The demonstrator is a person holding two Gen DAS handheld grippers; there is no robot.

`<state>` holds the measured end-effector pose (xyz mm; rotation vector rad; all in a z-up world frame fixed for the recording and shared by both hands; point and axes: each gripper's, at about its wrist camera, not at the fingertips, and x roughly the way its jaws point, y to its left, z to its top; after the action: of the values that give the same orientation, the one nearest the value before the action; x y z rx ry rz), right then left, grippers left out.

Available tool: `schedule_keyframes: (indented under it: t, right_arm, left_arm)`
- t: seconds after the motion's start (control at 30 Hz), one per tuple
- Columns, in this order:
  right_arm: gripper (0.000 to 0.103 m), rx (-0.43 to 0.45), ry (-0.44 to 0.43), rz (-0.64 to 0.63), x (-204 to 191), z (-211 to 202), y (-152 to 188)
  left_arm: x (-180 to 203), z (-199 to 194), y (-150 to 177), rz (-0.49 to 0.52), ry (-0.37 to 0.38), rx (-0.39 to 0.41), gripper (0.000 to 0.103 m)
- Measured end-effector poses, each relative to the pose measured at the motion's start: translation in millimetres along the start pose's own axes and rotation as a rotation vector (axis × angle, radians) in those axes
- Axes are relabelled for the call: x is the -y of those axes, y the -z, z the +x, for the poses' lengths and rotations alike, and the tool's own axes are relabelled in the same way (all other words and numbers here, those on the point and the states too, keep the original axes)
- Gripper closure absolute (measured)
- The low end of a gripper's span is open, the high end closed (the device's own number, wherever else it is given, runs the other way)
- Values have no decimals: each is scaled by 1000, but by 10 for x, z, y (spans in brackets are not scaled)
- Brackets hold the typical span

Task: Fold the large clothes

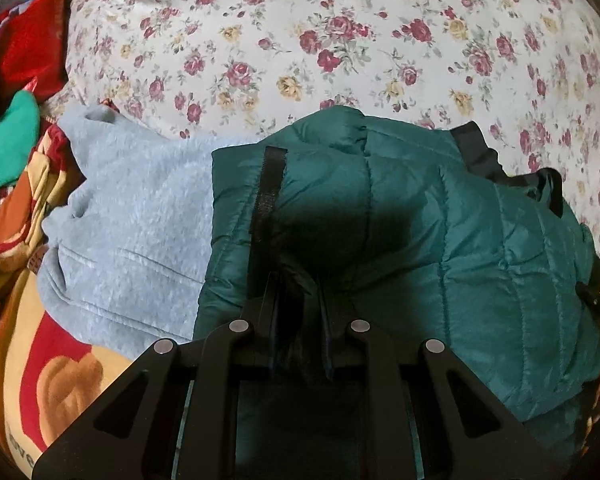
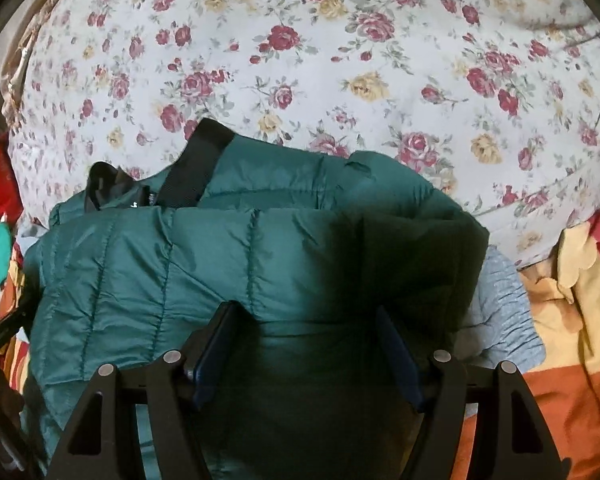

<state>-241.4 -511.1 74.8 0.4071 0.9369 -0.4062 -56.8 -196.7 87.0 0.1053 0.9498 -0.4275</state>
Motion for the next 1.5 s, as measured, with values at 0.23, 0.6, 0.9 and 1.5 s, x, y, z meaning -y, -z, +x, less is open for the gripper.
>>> schedule_keyframes:
  t: [0.23, 0.6, 0.9, 1.5]
  right_arm:
    - [34, 65, -85, 51, 75, -626, 159]
    - [34, -25, -46, -21, -101, -505, 628]
    - [27, -25, -39, -5, -87, -321, 645]
    - [25, 37, 18, 6, 13, -10, 46]
  left_arm:
    - [-128, -155, 38, -38, 64, -23, 50]
    - [44, -688, 134, -25, 84, 126, 34]
    - [325, -388, 197, 39, 35, 81, 34]
    - [494, -49, 250, 111, -34, 59, 33]
